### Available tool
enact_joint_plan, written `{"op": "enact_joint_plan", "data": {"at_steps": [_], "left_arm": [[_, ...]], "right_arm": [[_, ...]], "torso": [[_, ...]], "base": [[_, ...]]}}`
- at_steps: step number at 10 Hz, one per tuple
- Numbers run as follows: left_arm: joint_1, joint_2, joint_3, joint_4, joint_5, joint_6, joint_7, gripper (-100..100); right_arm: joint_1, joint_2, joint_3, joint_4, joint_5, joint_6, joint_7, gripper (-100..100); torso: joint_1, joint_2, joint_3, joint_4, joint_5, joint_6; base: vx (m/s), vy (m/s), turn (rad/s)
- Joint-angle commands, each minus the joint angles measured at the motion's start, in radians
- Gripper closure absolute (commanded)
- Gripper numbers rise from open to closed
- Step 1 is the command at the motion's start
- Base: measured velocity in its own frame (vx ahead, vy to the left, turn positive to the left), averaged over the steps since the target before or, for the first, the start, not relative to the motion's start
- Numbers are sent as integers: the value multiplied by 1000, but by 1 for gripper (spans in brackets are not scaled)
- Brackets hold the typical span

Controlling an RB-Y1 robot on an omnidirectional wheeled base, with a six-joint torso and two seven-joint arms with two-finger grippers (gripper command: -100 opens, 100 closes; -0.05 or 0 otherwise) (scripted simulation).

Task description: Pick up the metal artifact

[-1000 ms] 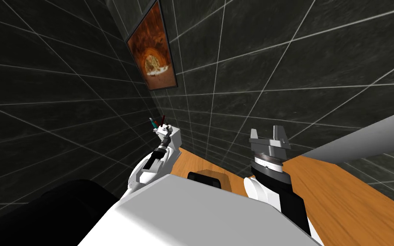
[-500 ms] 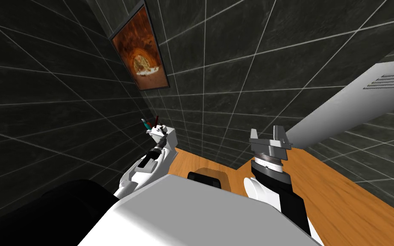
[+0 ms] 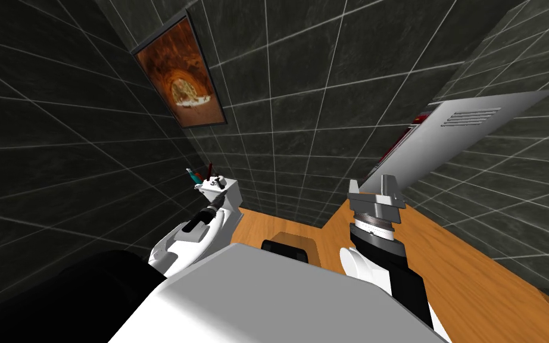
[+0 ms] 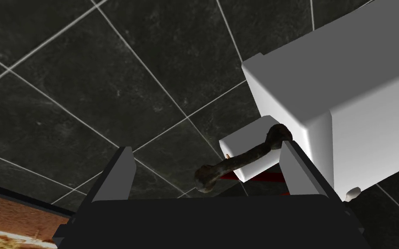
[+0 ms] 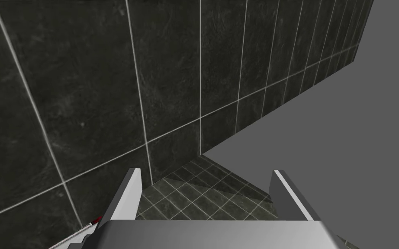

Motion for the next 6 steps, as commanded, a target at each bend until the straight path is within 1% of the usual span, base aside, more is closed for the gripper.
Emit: {"op": "enact_joint_plan", "data": {"at_steps": [1, 2, 3, 4, 5, 6], "left_arm": [[10, 50, 7, 36, 24, 9, 3, -100], [16, 79, 12, 59, 42, 20, 1, -100], [16, 90, 12, 59, 42, 20, 1, -100], [23, 129, 16, 81, 58, 29, -2, -100], [29, 158, 19, 101, 74, 36, -5, -100], [29, 167, 19, 101, 74, 36, -5, -100]], "right_arm": [[0, 0, 0, 0, 0, 0, 0, 0], [0, 0, 0, 0, 0, 0, 0, 0], [0, 0, 0, 0, 0, 0, 0, 0], [0, 0, 0, 0, 0, 0, 0, 0], [0, 0, 0, 0, 0, 0, 0, 0], [0, 0, 0, 0, 0, 0, 0, 0]], "torso": [[0, 0, 0, 0, 0, 0], [1, -1, 0, 0, 0, 0], [1, -1, -1, 0, 0, 1], [1, -2, -1, 0, 0, 0], [2, -2, -1, 0, 0, 0], [2, -2, -1, -1, 1, 0]], "base": [[-31, -9, -83], [-34, -17, -181], [-22, -8, -60], [-15, 0, -83], [-16, 10, -127], [-11, 14, -75]]}}
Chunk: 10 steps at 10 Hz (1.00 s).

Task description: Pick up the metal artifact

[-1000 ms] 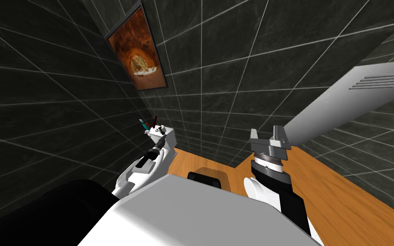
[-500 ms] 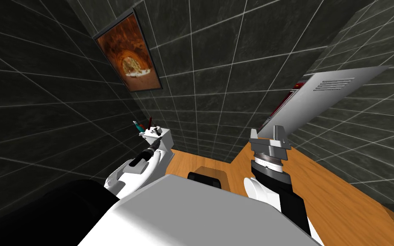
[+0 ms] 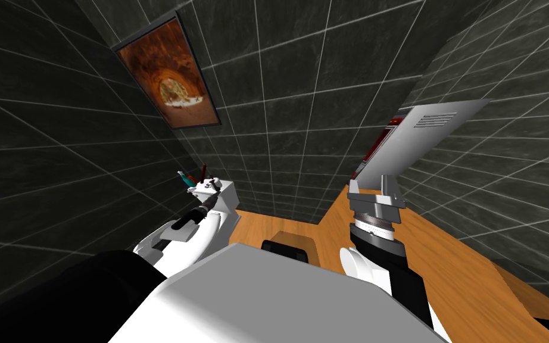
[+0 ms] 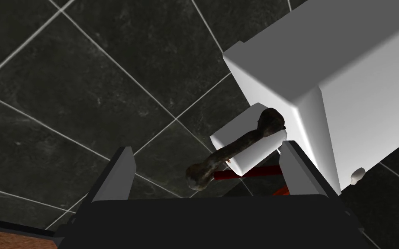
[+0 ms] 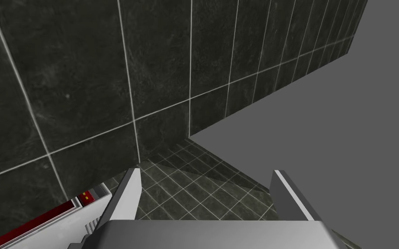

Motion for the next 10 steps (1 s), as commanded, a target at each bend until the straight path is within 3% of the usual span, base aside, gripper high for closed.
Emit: {"op": "enact_joint_plan", "data": {"at_steps": [1, 4, 5, 10], "left_arm": [[6, 49, 3, 21, 18, 10, -4, -100], [24, 147, 6, 67, 55, 15, -17, -100], [24, 157, 6, 67, 55, 15, -17, -100], [45, 300, 6, 113, 95, 4, -38, -100]], "right_arm": [[0, 0, 0, 0, 0, 0, 0, 0], [0, 0, 0, 0, 0, 0, 0, 0], [0, 0, 0, 0, 0, 0, 0, 0], [0, 0, 0, 0, 0, 0, 0, 0]], "torso": [[0, 0, 0, 0, 0, 0], [2, -1, -1, 0, 0, 0], [3, -2, -1, 0, 1, 0], [5, -3, -2, -1, 1, 0]], "base": [[-7, 15, -57], [5, 47, -113], [8, 49, -26], [32, 86, -53]]}}
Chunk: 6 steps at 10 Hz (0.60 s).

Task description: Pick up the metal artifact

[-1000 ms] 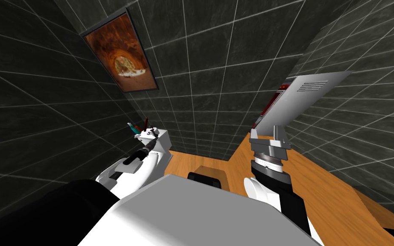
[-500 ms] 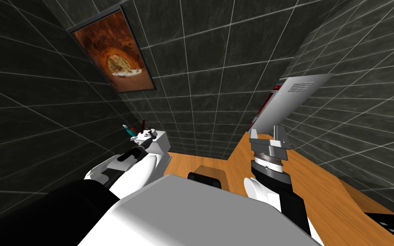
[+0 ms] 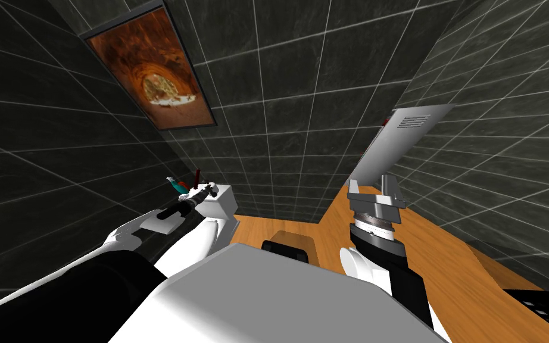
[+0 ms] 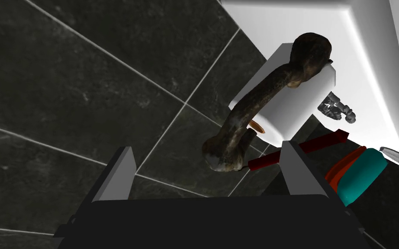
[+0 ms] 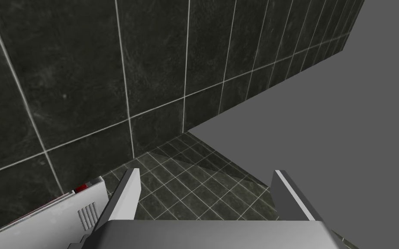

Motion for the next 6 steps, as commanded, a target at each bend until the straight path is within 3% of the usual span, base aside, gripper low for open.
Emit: {"op": "enact_joint_plan", "data": {"at_steps": [1, 3, 4, 5, 6], "left_arm": [[3, 33, 0, 10, 8, -6, -7, -100], [5, 64, 3, 20, 15, -11, -12, -100], [4, 51, 1, 17, 12, -10, -11, -100], [3, 53, 1, 18, 12, -10, -12, 0], [22, 38, 8, -24, 15, -3, -31, -100]], "right_arm": [[0, 0, 0, 0, 0, 0, 0, 0], [0, 0, 0, 0, 0, 0, 0, 0], [0, 0, 0, 0, 0, 0, 0, 0], [0, 0, 0, 0, 0, 0, 0, 0], [0, 0, 0, 0, 0, 0, 0, 0]], "torso": [[0, 0, 0, 0, 0, 0], [1, 0, 0, 0, 0, 0], [1, -2, -1, 0, 0, 0], [-3, -1, -1, 0, 0, 0], [-6, 1, 1, 0, -1, 0]], "base": [[37, 128, -28], [62, 125, -24], [42, 62, -15], [6, 12, -1], [49, 29, 140]]}}
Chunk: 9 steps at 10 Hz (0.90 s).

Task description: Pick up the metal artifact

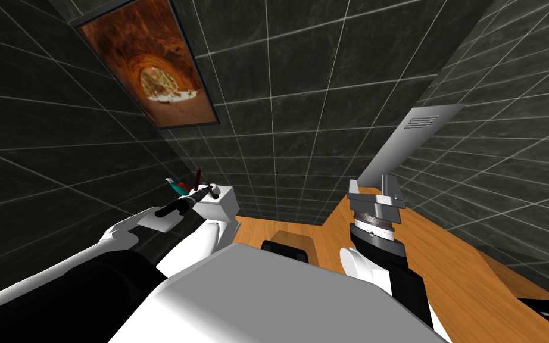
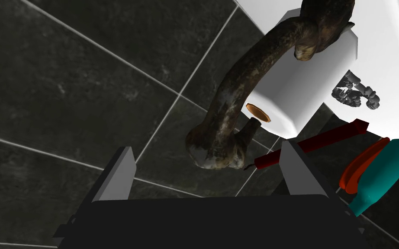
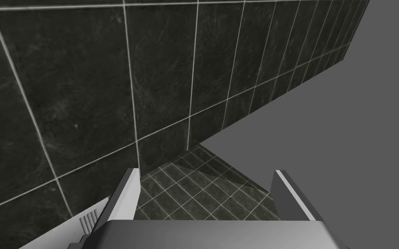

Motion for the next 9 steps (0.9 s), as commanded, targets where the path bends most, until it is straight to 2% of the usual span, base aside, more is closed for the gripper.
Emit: {"op": "enact_joint_plan", "data": {"at_steps": [1, 2, 3, 4, 5, 7, 8, 9], "left_arm": [[21, -20, 4, -50, 5, 5, -30, -100], [40, -35, 11, -77, 7, 12, -50, -100], [40, -35, 11, -92, 7, 12, -50, -100], [58, -50, 19, -133, 10, 19, -70, -100], [58, -50, 19, -134, 10, 19, -70, -100], [95, -80, 33, -201, 16, 33, -109, -100], [95, -80, 33, -218, 16, 33, -109, -100], [114, -95, 40, -254, 19, 40, -128, -100]], "right_arm": [[0, 0, 0, 0, 0, 0, 0, 0], [0, 0, 0, 0, 0, 0, 0, 0], [0, 0, 0, 0, 0, 0, 0, 0], [0, 0, 0, 0, 0, 0, 0, 0], [0, 0, 0, 0, 0, 0, 0, 0], [0, 0, 0, 0, 0, 0, 0, 0], [0, 0, 0, 0, 0, 0, 0, 0], [0, 0, 0, 0, 0, 0, 0, 0]], "torso": [[0, 0, 0, 0, 0, 0], [2, -3, -2, -1, 0, 0], [3, -7, -4, -2, 1, 0], [2, -6, -4, -2, 1, 1], [0, -5, -3, -1, 0, 1], [0, -3, -2, -1, 0, 1], [1, -4, -3, -1, 0, 0], [1, -3, -2, -1, 0, 1]], "base": [[113, 62, 237], [166, 88, 205], [127, 49, 49], [109, 16, 199], [75, 17, -31], [101, 42, 173], [91, 39, 83], [92, 39, 122]]}}
